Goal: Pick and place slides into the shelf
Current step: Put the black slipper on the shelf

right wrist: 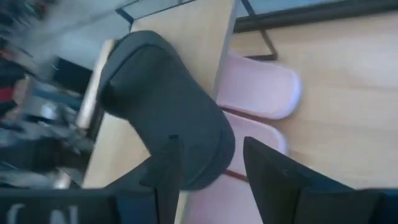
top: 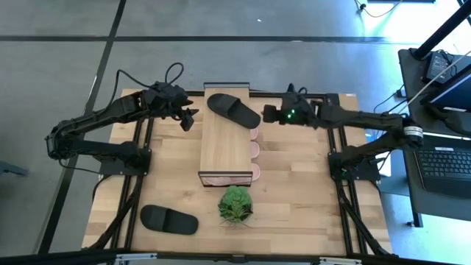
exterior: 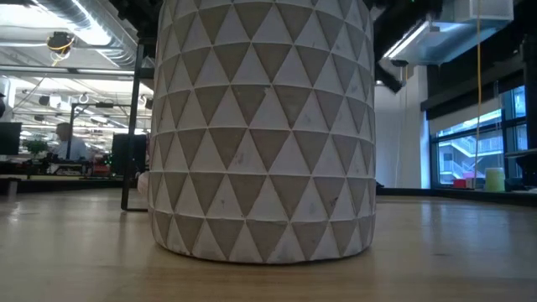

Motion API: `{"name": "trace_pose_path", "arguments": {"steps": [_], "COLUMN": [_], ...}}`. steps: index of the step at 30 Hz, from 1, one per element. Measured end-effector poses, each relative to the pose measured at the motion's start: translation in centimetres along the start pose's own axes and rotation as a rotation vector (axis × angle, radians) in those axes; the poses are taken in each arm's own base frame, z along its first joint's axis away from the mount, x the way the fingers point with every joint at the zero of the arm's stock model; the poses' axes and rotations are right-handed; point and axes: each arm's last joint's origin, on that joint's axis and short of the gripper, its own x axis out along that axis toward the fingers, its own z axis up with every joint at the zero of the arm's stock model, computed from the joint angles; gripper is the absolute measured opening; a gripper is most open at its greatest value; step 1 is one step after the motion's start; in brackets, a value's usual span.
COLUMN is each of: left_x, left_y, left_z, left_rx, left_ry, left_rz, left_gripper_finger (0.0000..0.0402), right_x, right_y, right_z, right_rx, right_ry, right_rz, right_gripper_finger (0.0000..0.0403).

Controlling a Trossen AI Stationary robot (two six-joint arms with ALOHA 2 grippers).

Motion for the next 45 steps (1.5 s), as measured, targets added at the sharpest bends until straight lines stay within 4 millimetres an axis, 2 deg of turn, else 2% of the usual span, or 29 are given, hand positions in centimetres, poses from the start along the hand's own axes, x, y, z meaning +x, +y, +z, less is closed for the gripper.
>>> {"name": "trace_pose_path", "arguments": {"steps": [4, 9, 21, 30, 40, 45], "left_x": [0.0, 0.0, 0.0, 0.0, 0.0, 0.0], "left_y": [0.0, 0.0, 0.0, 0.0, 0.0, 0.0], "left_z": [0.0, 0.0, -0.2, -0.2, -0.2, -0.2], "left_rx": [0.0, -0.001, 0.002, 0.002, 0.002, 0.002], "left_ry": [-0.001, -0.001, 0.019, 0.019, 0.019, 0.019], "left_rz": [0.0, 0.0, 0.003, 0.002, 0.002, 0.003], "left_gripper_finger": [0.0195, 0.0195, 0.0195, 0.0195, 0.0195, 0.0195], "right_x": [1.7, 2.5, 2.6, 2.9, 4.5, 4.7], "right_y": [-1.2, -2.2, -2.8, -2.9, -2.9, -2.8], "right_z": [-1.8, -2.9, -3.5, -3.6, -4.0, -4.1], "right_rx": [0.092, 0.119, 0.112, 0.179, 0.178, 0.174], "right_ry": [-0.039, -0.067, -0.033, -0.027, -0.026, -0.027], "right_rz": [0.128, 0.201, 0.156, 0.145, 0.144, 0.146], "right_gripper_finger": [0.0168, 0.0168, 0.0168, 0.0168, 0.0168, 0.0148]}}
